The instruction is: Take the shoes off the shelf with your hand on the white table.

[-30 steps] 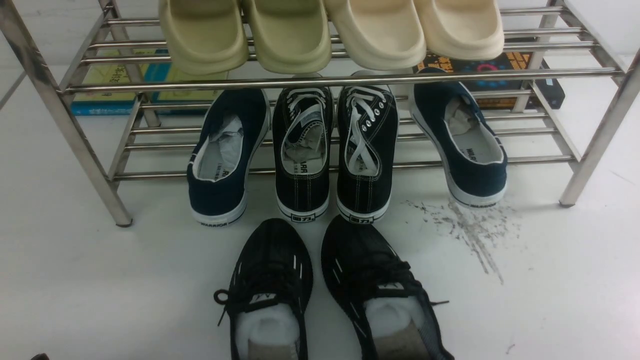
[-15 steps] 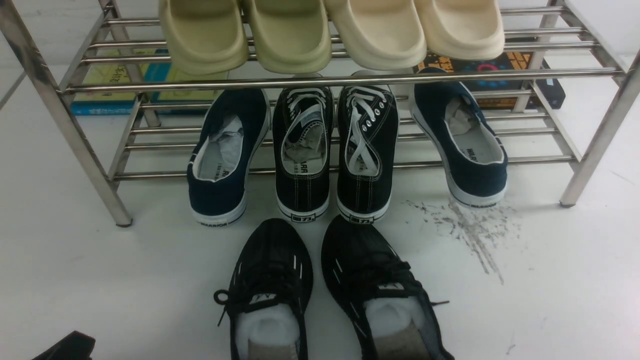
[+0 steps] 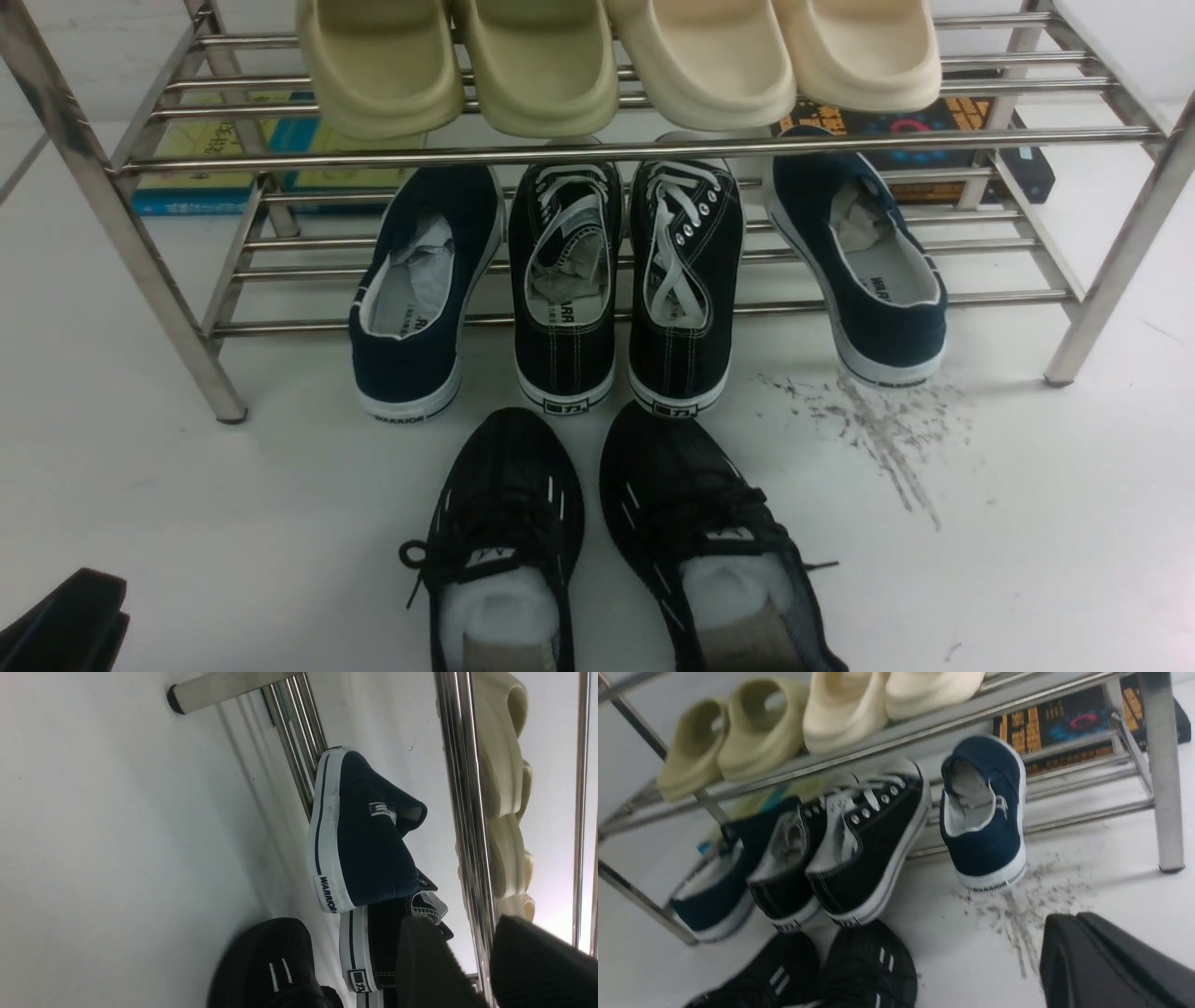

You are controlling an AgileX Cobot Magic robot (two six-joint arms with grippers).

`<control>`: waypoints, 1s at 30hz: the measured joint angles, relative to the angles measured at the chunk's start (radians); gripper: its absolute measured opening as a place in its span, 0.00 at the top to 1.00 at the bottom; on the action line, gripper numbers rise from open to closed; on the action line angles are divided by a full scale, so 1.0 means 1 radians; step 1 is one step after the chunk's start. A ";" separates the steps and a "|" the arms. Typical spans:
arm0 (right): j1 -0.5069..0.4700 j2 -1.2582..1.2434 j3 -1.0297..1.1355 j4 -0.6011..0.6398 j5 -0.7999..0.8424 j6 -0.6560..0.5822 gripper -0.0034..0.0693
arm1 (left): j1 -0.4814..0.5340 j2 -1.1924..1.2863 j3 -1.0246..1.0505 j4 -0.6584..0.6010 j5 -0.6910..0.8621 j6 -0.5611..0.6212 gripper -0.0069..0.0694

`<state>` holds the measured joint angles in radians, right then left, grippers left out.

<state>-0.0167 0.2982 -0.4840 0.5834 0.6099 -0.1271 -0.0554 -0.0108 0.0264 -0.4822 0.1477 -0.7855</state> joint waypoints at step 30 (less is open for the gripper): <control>0.466 1.250 -0.889 -0.528 0.308 0.079 0.52 | 0.000 0.677 -0.690 0.287 0.815 0.315 0.86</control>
<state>0.4496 1.5484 -1.3732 0.0553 0.9179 -0.0476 -0.0554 0.6664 -0.6635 -0.1948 0.9624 -0.4706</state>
